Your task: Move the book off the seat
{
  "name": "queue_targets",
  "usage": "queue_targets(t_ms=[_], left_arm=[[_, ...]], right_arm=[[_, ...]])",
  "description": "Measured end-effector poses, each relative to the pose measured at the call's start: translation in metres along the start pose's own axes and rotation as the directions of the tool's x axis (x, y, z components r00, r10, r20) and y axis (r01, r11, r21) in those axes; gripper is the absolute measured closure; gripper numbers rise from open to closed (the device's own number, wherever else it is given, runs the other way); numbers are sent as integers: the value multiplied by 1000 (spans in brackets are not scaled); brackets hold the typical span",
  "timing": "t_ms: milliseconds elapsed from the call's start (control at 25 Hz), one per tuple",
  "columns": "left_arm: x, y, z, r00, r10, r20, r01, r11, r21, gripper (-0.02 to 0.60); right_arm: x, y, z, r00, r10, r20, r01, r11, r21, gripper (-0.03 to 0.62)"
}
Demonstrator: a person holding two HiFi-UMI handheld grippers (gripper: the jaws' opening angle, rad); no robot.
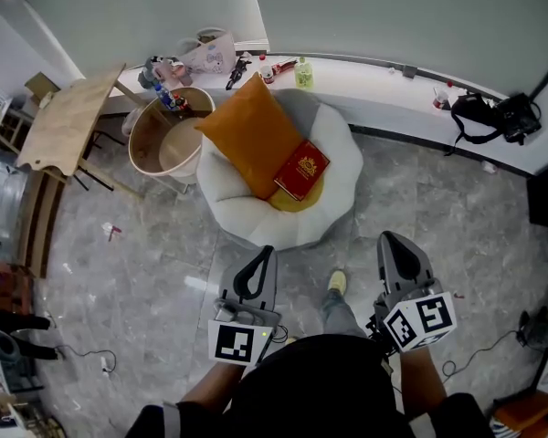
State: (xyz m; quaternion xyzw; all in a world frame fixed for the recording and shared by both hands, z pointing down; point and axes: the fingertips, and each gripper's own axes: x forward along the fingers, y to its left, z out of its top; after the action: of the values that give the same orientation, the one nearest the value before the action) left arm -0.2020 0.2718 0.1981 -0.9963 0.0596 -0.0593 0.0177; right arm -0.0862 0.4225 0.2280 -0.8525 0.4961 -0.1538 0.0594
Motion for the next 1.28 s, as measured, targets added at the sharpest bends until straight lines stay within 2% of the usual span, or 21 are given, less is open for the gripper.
queue_targets(t_ms=[680,1280], left_arm=[[87,0,10,999,30,-16,-30,999,15,571],[112,-2,14,996,83,-22,-82,996,29,571]], right_arm=[[59,-68,26,999,45,-5,-45,999,8,586],[78,-90,35,994,113,4,-113,994,1,586]])
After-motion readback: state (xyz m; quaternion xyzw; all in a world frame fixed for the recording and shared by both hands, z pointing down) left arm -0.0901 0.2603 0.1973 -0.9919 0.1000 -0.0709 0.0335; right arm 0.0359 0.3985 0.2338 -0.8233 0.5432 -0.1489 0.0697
